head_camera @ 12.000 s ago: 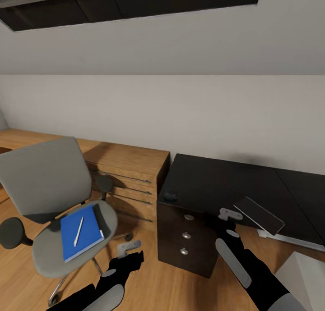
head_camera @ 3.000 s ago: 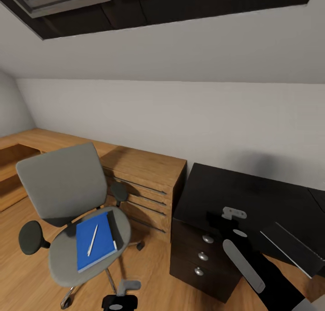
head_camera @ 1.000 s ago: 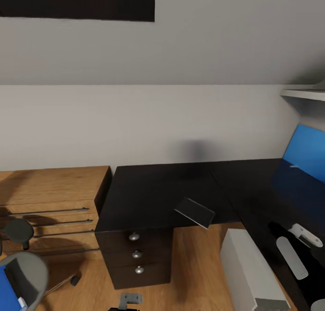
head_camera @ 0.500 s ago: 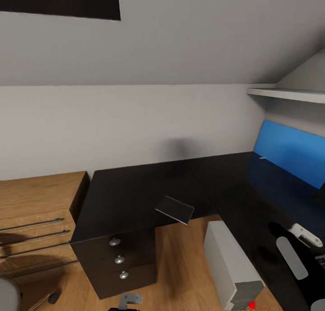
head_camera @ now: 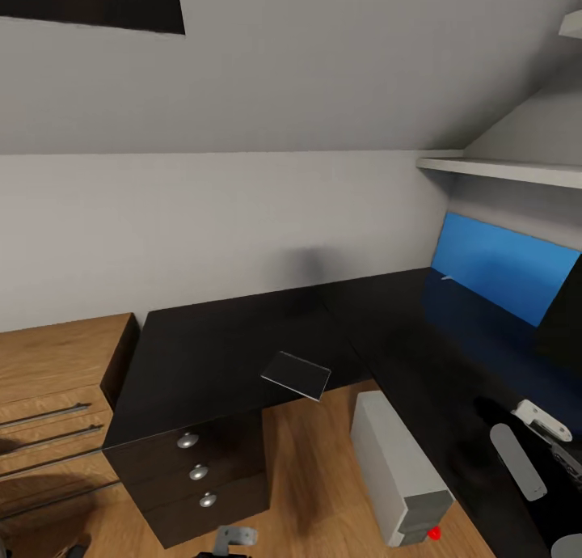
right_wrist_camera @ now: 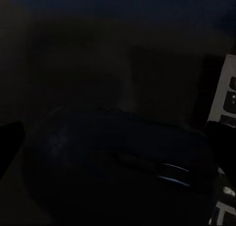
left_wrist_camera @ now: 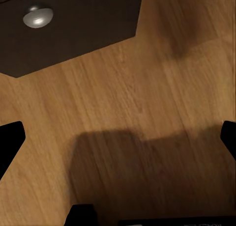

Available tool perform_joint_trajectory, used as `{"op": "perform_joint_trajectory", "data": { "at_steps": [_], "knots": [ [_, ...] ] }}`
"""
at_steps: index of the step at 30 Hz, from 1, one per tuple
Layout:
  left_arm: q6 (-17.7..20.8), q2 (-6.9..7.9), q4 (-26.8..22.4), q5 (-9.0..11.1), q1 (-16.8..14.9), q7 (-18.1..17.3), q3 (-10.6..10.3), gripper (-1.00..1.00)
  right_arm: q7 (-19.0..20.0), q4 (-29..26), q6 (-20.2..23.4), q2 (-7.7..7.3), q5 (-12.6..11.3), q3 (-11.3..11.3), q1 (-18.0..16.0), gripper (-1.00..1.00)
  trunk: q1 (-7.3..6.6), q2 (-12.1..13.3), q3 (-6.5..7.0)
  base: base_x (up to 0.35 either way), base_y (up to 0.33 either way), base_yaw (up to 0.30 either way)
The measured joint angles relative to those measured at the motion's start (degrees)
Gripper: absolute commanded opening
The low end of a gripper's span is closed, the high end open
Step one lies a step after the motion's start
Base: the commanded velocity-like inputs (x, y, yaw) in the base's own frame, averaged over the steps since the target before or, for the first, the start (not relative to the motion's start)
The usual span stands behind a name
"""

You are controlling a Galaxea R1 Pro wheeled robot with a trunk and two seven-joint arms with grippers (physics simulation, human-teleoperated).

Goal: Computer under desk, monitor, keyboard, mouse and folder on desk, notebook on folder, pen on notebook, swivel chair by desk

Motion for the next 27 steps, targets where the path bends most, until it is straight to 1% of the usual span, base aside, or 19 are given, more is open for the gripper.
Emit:
{"op": "perform_joint_trajectory", "data": {
  "at_steps": [2,4,5,8,12,16,27],
  "knots": [
    [-0.1,-0.25,0.0,-0.1,0.0,0.2,0.0,1.00,0.6,0.6,-0.7,0.65,0.6,0.3,-0.6,-1.00,0.00,0.0,0.00,0.000,0.000,0.000],
    [-0.1,-0.30,-0.1,-0.1,0.0,0.2,0.0,1.00,1.3,1.3,-1.3,0.82,1.2,0.3,-1.3,-1.00,0.00,0.0,0.00,0.000,0.000,0.000],
    [-0.1,-0.57,-0.2,-0.1,0.1,0.3,0.0,1.00,1.6,1.6,-1.0,1.09,1.5,0.4,-1.6,-1.00,0.00,0.0,0.00,0.000,0.000,0.000],
    [-0.6,-1.46,-0.3,-0.1,0.1,0.3,0.1,1.00,0.6,1.3,0.0,1.99,0.5,0.5,-0.6,-1.00,0.00,0.0,0.00,0.000,0.000,0.000],
    [-0.7,-1.74,-0.3,-0.1,0.1,0.3,0.2,1.00,-0.6,0.4,0.1,2.28,1.6,0.5,0.2,-1.00,0.00,0.0,0.00,0.000,0.000,0.000],
    [-0.7,-1.80,-0.3,0.0,0.1,0.3,0.2,1.00,-1.9,0.3,0.1,2.33,1.9,0.5,0.3,-1.00,0.87,-1.6,-0.71,0.000,0.000,0.000],
    [-0.7,-1.90,-0.3,0.0,0.1,0.4,0.2,1.00,-2.0,0.3,0.0,2.32,2.0,0.4,0.3,-1.00,3.29,-6.0,-2.69,0.000,0.000,0.000]
  ]
}}
